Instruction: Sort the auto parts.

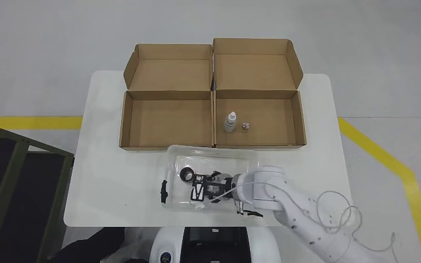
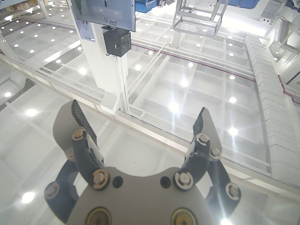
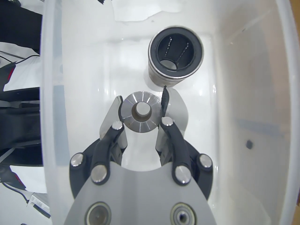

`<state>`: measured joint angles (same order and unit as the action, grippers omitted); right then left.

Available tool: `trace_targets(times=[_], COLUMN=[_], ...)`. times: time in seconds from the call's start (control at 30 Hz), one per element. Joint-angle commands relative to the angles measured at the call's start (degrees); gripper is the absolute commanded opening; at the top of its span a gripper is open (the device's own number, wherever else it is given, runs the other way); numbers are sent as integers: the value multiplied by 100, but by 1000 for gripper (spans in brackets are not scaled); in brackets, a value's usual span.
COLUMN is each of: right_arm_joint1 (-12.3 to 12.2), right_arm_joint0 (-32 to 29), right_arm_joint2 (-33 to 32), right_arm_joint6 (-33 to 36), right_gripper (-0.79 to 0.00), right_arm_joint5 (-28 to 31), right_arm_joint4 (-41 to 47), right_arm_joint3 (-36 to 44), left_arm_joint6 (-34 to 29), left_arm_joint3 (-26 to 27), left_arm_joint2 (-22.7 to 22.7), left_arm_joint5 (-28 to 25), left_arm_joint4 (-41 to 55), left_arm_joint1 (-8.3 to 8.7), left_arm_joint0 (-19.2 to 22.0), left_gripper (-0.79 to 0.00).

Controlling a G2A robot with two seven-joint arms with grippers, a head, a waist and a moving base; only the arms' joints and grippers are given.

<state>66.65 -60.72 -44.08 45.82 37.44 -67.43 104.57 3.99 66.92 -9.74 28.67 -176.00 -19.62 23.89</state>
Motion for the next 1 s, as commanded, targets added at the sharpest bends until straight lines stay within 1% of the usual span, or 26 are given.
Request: trace_targets(times=[0.0, 0.13, 0.23, 0.4, 0.53, 0.67, 0.97], right_arm_joint1=[-40, -136, -203, -264, -283, -280, -216], right_arm_joint0=[-93, -336, -518, -806, -921, -855, -346], right_arm_joint2=[-117, -505, -818, -1212, -1420, -1564, -1762], right_arm_joint6=[44, 25, -158, -950, -1522, -2029, -2900], right_gripper=[-785, -785, -785, -785, -785, -785, -785], right_arm_joint5=[17, -59, -136, -239, -259, -194, -148], right_arm_joint4=[34, 227, 243, 267, 377, 534, 1009], right_arm_joint3=[177, 495, 737, 997, 1084, 1019, 674], left_arm_joint6=[0, 0, 0, 0, 0, 0, 0], left_arm_joint3=[0, 0, 0, 0, 0, 0, 0], left_arm_joint2=[0, 0, 0, 0, 0, 0, 0], left_arm_joint5=[0, 0, 0, 0, 0, 0, 0], left_arm_joint4=[0, 0, 0, 0, 0, 0, 0], left_arm_joint1=[0, 0, 0, 0, 0, 0, 0], left_arm_joint0=[0, 0, 0, 0, 0, 0, 0], left_gripper=[0, 0, 0, 0, 0, 0, 0])
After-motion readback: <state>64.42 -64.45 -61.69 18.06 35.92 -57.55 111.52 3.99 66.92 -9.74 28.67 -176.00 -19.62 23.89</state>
